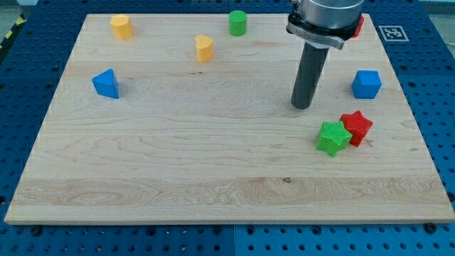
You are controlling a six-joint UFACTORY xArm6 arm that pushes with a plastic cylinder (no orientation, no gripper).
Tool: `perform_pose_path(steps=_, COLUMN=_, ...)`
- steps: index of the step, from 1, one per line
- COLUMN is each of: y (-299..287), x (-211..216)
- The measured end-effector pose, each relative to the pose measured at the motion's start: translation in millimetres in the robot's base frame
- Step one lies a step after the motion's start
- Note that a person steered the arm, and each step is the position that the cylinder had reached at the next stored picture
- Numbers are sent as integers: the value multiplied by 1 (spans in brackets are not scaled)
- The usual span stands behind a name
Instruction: Point your arm at the blue cube
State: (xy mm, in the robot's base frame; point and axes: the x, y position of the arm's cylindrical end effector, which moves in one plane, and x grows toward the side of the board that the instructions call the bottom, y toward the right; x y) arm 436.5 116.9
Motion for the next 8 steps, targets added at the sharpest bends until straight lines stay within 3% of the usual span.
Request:
perform_pose_path(steps=2, y=0, x=2)
perform_pose_path(steps=8, y=162, x=2)
